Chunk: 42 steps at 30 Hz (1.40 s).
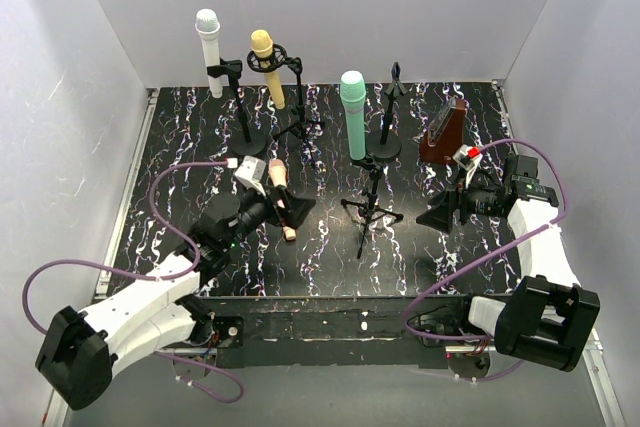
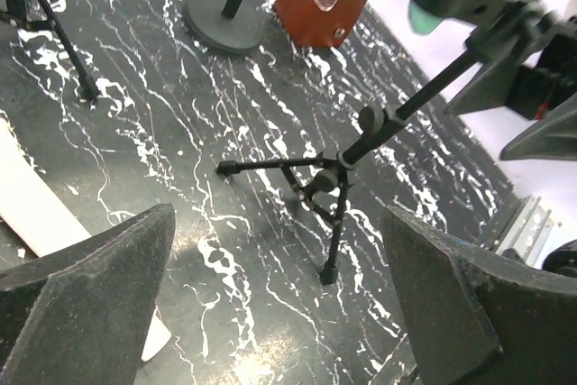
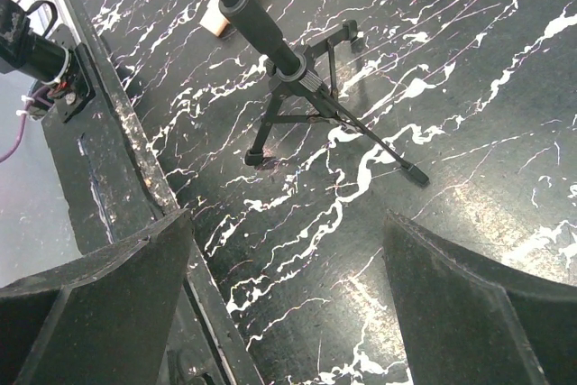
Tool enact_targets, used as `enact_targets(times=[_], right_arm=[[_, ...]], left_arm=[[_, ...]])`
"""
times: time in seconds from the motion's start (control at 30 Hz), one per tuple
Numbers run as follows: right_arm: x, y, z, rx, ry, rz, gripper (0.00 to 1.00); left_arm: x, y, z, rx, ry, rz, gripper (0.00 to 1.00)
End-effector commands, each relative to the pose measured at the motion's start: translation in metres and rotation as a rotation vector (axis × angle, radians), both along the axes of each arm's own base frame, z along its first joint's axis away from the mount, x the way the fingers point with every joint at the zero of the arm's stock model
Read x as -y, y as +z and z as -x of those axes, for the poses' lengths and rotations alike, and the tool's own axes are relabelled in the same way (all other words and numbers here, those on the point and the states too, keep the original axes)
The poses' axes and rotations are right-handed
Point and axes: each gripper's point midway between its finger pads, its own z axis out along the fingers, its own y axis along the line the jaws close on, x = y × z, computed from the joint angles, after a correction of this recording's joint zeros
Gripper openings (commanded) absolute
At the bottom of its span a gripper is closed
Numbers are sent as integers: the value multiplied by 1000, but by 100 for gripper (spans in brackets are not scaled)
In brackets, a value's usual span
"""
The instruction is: Attach the microphones to the stand
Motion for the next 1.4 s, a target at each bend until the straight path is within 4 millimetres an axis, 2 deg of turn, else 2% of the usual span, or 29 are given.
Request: enact_targets(times=[0.0,0.13,0.3,0.67,1.03,1.37], right_arm=[[2,8,-5,61,0,12,91],[2,7,-5,62,-2,14,92],[2,8,-5,71,-3,17,92],[3,8,-5,71,-5,19,92],[3,8,-5,69,-4,17,92],[3,8,-5,70,-2,14,92]], left_arm=[[16,-19,8,19,-63,-61,98],[46,-32,27,136,-156,-160,98],[69,-40,30,230,-184,-207,98],[110,-39,32,365,-257,-181,98],[130,-43,18,378,-236,-142,98],[128,-47,11,344,-186,-113,98]])
